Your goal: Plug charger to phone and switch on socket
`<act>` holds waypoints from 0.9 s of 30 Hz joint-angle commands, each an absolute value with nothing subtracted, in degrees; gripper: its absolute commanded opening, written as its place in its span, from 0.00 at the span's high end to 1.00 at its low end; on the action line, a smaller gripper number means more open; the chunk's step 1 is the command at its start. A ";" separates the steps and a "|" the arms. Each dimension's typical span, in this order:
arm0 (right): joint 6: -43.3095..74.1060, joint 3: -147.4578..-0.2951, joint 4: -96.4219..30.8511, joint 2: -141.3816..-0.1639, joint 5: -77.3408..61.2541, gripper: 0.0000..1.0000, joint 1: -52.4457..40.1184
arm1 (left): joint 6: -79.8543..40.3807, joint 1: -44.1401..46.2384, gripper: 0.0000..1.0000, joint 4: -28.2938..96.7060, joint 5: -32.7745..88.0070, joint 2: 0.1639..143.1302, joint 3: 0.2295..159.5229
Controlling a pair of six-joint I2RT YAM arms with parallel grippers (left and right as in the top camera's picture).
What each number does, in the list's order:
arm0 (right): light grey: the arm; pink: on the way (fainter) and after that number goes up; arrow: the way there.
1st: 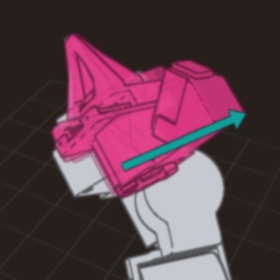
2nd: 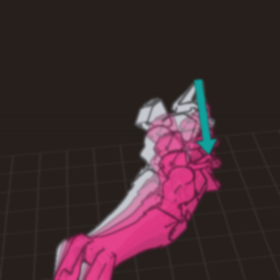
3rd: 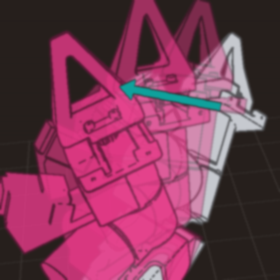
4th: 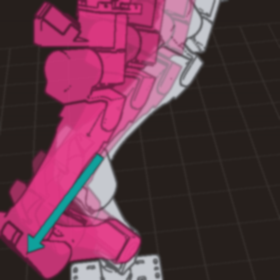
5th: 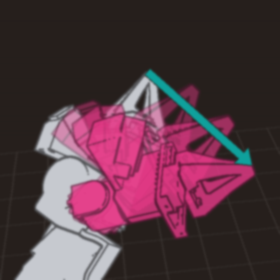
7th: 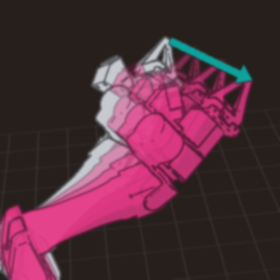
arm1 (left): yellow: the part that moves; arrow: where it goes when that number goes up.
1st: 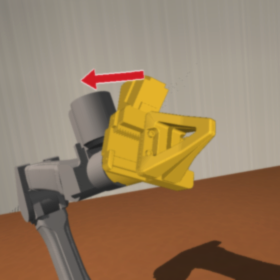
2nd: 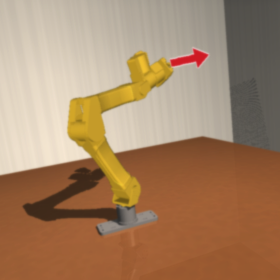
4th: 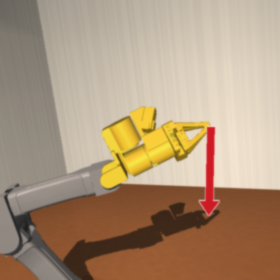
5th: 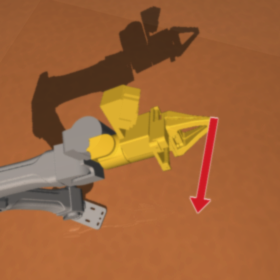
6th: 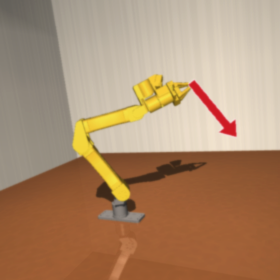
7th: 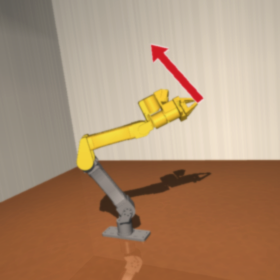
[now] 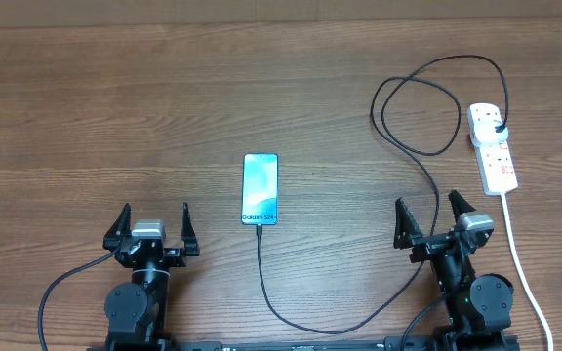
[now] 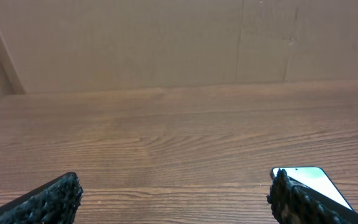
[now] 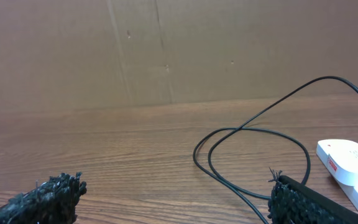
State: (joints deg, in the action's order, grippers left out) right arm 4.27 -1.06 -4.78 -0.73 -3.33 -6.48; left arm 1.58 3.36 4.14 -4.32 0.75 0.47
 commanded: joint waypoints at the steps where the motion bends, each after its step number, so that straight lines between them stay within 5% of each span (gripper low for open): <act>1: 4.43 -0.47 -4.67 -0.16 -2.57 0.00 -6.81 | 0.86 3.42 0.00 4.05 -4.21 0.25 0.25; 27: 4.43 -0.47 -4.67 -0.16 -2.61 0.00 -9.15 | 0.84 3.42 0.00 4.08 -3.99 0.25 0.25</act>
State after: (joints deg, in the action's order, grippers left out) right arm 4.27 -1.06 -4.78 -0.73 -2.98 -8.75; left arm 1.58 3.36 4.16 -4.32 0.75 0.47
